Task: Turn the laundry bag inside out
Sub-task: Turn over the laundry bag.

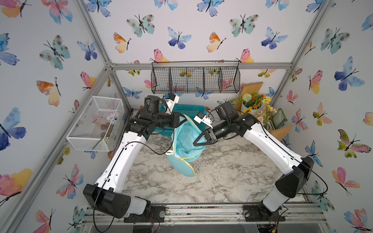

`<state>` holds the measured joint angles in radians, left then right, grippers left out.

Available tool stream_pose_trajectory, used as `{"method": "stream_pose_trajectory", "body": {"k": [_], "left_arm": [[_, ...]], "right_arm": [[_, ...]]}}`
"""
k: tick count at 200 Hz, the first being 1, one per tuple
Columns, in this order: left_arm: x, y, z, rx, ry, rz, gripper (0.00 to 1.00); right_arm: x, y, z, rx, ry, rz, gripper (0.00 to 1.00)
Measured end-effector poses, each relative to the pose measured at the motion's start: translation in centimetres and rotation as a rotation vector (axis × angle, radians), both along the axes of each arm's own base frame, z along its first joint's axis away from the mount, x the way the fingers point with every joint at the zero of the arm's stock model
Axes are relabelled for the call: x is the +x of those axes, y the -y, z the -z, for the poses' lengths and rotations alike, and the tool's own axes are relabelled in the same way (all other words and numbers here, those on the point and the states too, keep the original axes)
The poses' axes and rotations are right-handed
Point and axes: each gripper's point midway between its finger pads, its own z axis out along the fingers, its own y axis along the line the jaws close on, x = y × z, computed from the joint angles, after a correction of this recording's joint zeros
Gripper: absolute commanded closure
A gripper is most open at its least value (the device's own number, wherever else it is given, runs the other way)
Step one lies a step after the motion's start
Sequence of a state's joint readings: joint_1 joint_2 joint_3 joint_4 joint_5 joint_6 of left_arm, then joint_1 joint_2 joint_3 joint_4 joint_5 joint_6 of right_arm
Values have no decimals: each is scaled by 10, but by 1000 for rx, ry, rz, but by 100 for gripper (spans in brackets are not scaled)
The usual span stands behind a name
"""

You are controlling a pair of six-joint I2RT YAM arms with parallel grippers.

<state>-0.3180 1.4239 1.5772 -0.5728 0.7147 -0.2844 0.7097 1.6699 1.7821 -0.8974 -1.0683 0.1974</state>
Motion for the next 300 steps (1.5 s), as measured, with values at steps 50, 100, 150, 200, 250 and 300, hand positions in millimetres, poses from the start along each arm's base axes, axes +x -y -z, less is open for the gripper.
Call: {"method": "stream_pose_trajectory", "body": {"k": [50, 100, 150, 200, 250, 300], "left_arm": [[11, 16, 33, -75, -151, 84, 98], [4, 11, 80, -77, -315, 106, 100], [-29, -13, 94, -154, -394, 107, 100], [-38, -15, 81, -266, -379, 118, 99], [-42, -11, 63, -337, -337, 135, 88], [-52, -19, 62, -410, -362, 69, 78]], "right_arm": [[8, 3, -1, -67, 149, 58, 96], [31, 16, 12, -208, 335, 167, 96], [46, 36, 16, -269, 552, 281, 96], [51, 33, -1, -173, 555, 319, 96], [94, 55, -11, 32, 300, 472, 96], [125, 69, -72, 317, 189, 584, 97]]}}
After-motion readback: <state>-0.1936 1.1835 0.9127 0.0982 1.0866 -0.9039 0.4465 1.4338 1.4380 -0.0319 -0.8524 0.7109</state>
